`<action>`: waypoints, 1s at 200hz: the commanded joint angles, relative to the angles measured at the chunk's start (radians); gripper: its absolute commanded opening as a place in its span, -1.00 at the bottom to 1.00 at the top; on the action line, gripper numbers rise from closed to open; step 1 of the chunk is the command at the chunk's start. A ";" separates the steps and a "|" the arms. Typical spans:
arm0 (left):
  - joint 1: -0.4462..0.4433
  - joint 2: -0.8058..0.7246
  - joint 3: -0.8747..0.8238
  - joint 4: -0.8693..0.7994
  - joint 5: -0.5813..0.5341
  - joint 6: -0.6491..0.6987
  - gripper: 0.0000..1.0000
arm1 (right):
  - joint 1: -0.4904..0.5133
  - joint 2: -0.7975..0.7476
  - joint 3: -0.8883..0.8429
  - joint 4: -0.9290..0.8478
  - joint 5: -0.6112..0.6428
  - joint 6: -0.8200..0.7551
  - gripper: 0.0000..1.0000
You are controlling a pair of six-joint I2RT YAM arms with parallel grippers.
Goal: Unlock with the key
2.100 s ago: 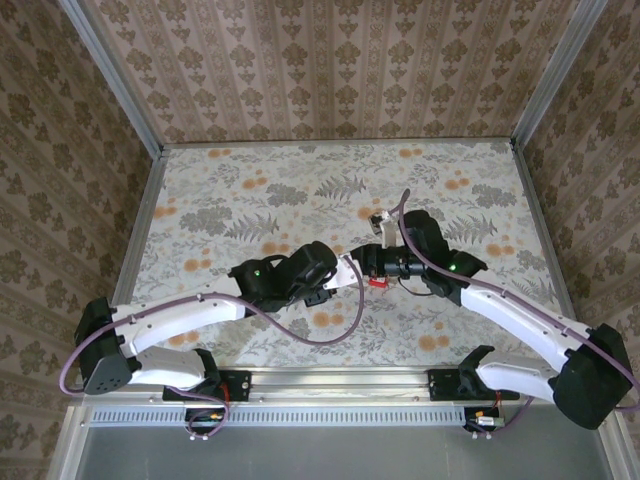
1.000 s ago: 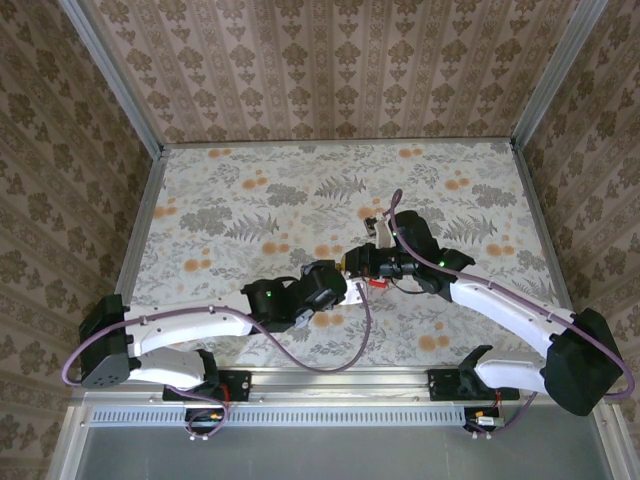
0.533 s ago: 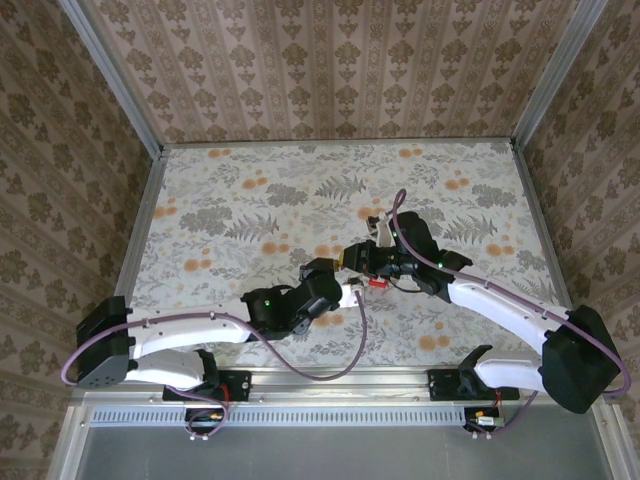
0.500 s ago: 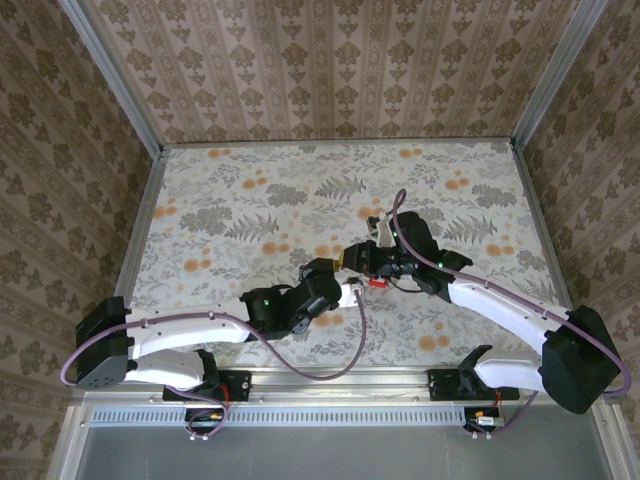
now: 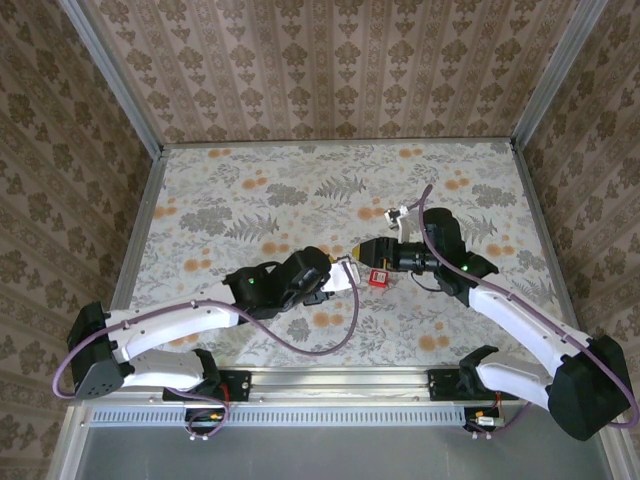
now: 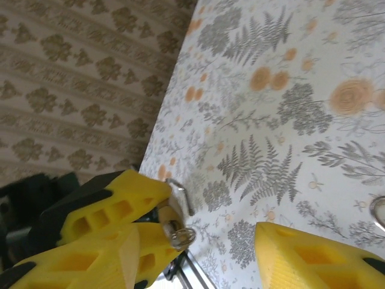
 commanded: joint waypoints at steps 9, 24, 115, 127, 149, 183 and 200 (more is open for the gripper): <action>0.028 0.010 0.051 -0.041 0.123 -0.069 -0.62 | 0.007 -0.011 -0.020 0.038 -0.104 -0.087 0.10; 0.035 0.015 0.063 -0.050 0.145 -0.072 -0.61 | 0.018 -0.003 -0.020 0.025 -0.102 -0.106 0.11; 0.031 0.042 0.108 -0.076 0.197 -0.078 -0.60 | 0.127 0.098 0.028 -0.021 -0.004 -0.181 0.11; 0.026 0.043 0.110 -0.074 0.198 -0.078 -0.60 | 0.132 0.110 0.033 -0.016 -0.010 -0.180 0.08; 0.026 0.039 0.105 -0.064 0.205 -0.080 -0.59 | 0.138 0.124 0.031 -0.003 -0.022 -0.182 0.03; 0.020 0.034 0.108 -0.059 0.241 -0.086 -0.58 | 0.138 0.132 0.012 0.058 -0.084 -0.159 -0.06; 0.020 0.030 0.111 -0.056 0.250 -0.085 -0.57 | 0.138 0.134 0.007 0.081 -0.104 -0.149 -0.17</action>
